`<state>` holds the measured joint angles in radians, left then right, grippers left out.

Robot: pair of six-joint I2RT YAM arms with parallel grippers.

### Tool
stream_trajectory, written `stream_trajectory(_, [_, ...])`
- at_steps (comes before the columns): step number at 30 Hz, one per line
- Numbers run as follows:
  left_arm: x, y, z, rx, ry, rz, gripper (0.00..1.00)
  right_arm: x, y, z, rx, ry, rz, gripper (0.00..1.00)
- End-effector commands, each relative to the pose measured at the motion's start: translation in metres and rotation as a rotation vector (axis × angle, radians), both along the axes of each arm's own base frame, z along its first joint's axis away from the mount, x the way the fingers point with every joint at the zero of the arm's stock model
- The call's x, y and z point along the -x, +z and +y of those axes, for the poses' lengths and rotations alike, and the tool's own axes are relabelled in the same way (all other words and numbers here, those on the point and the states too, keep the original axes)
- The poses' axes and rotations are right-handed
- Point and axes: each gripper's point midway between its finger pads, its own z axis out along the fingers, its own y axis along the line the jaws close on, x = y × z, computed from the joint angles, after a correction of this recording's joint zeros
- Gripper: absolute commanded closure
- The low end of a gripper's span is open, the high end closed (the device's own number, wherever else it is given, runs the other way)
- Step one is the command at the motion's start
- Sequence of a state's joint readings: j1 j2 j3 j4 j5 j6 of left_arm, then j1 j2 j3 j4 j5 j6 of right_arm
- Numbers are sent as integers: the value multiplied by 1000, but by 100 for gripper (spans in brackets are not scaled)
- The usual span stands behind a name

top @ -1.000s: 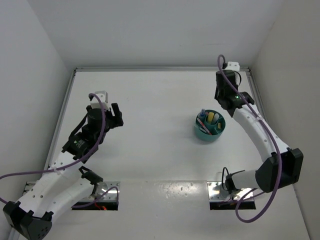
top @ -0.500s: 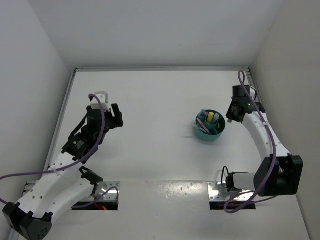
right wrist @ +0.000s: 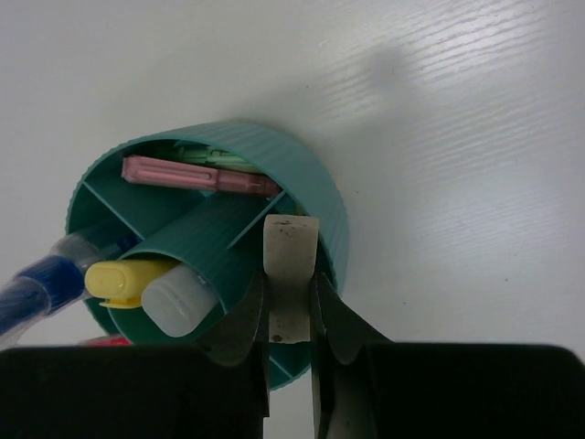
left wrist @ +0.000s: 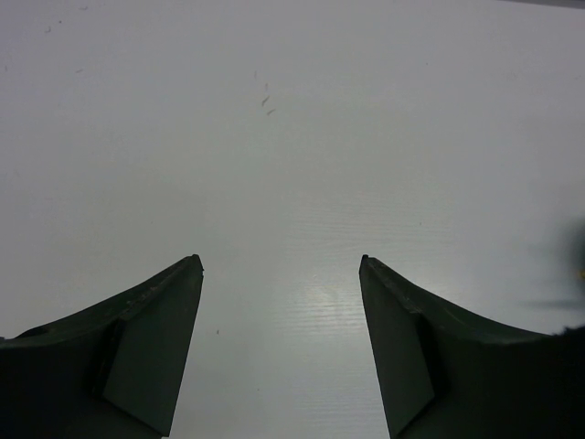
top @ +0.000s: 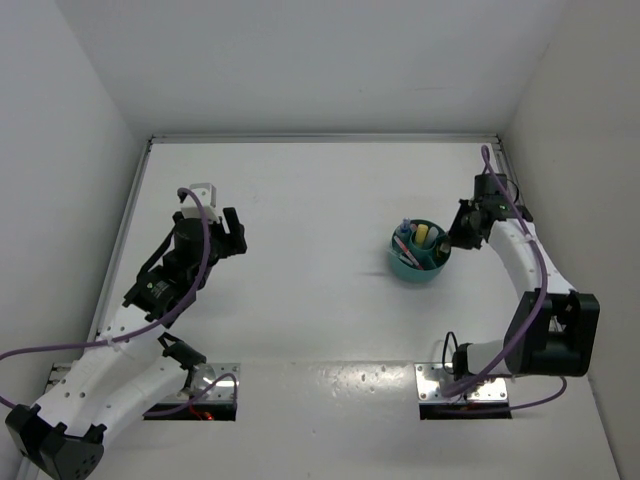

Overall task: Sort the stationery into containers
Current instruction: Place the stationery in the storage box.

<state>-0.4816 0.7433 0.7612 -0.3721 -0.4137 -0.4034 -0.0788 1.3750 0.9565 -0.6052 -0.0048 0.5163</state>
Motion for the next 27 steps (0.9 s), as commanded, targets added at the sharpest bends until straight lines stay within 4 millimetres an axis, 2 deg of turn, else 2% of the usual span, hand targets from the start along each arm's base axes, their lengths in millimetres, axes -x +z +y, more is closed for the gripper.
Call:
stream_trajectory(1, [-2, 9, 2, 13, 5, -35, 25, -7, 10, 11, -79, 48, -49, 100])
stream_trajectory(6, [-2, 9, 2, 13, 5, -35, 25, -5, 10, 16, -107, 82, -45, 100])
stream_trajectory(8, [-2, 9, 2, 13, 5, -35, 25, -2, 5, 15, -105, 89, -28, 100])
stream_trajectory(12, [-2, 9, 2, 13, 5, -35, 25, 0, 4, 15, -116, 85, -20, 81])
stream_trajectory(14, [-2, 9, 2, 13, 5, -35, 25, 0, 4, 16, -120, 98, -22, 77])
stream_trajectory(27, [-2, 8, 1, 15, -4, -33, 25, 2, 7, 11, -130, 87, -27, 65])
